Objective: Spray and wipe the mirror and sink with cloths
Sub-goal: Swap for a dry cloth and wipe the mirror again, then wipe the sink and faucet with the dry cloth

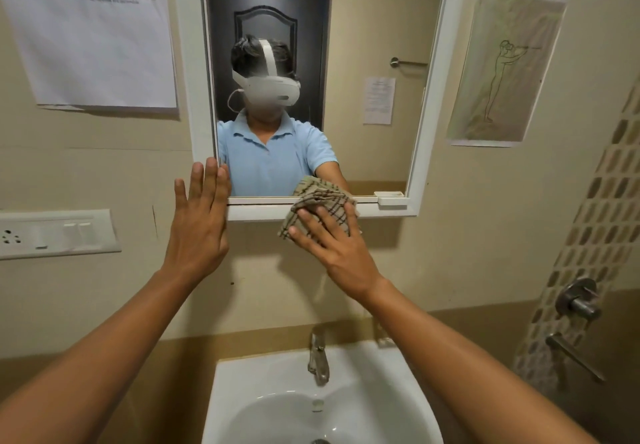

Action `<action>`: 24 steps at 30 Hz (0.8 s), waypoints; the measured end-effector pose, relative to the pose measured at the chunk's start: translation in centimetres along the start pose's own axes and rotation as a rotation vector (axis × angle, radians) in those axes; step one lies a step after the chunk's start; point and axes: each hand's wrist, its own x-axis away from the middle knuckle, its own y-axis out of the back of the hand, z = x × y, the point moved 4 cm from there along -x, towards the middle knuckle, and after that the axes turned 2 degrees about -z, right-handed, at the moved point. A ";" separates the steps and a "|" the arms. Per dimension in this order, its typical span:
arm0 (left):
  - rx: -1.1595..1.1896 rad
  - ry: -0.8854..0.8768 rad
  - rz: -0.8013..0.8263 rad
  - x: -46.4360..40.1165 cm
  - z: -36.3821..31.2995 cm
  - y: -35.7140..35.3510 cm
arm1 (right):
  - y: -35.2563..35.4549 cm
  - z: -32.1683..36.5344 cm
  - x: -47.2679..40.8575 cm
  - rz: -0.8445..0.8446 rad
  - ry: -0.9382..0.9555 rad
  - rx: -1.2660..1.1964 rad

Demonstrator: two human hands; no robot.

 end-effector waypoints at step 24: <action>0.204 0.041 0.642 24.1 -11.3 -12.5 | -0.3 6.1 24.6 0.385 -1.244 -0.766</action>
